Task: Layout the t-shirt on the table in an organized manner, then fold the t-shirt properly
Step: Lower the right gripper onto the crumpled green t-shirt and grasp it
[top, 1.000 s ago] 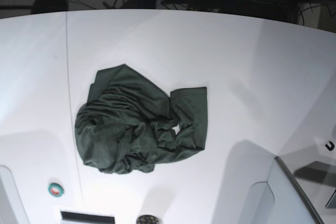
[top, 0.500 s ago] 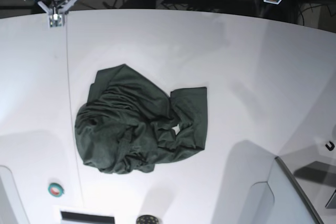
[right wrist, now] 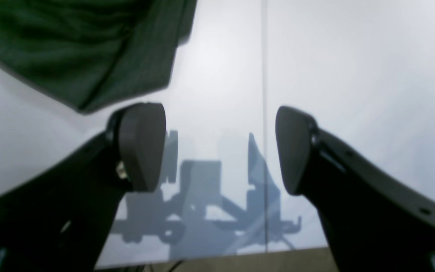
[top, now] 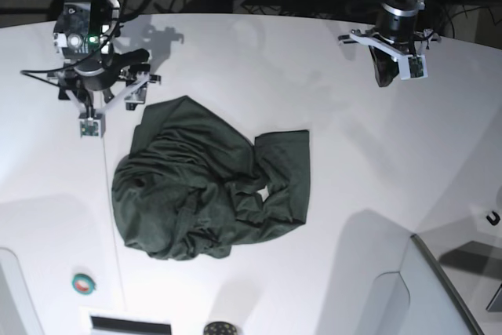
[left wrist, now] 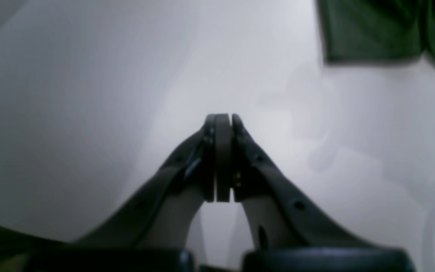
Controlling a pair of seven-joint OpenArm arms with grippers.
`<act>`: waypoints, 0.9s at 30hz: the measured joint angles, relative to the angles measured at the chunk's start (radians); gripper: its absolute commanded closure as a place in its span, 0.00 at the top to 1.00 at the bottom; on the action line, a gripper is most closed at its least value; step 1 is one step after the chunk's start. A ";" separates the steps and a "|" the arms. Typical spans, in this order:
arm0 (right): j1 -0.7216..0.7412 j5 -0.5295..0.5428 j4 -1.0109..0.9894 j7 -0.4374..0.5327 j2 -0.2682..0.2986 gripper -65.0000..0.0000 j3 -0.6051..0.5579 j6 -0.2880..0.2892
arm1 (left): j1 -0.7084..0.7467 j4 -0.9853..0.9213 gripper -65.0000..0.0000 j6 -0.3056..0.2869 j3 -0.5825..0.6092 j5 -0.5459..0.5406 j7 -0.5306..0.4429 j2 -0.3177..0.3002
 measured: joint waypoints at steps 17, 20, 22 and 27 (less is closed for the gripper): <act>0.213 0.467 -0.396 0.058 0.152 0.67 -0.010 -0.001 | -0.057 -0.013 0.25 0.002 0.000 -0.013 0.050 -0.008; 0.220 0.462 -0.423 0.060 0.146 0.67 -0.009 0.043 | -0.071 -0.035 0.25 0.002 0.000 -0.013 0.053 -0.008; 0.239 0.467 -0.452 0.066 0.144 0.67 -0.010 0.087 | -0.081 -0.045 0.25 0.002 0.000 -0.013 0.053 -0.008; 0.262 0.473 -0.492 0.086 0.142 0.55 -0.010 0.098 | -0.086 -0.056 0.25 0.002 0.000 -0.013 0.055 -0.008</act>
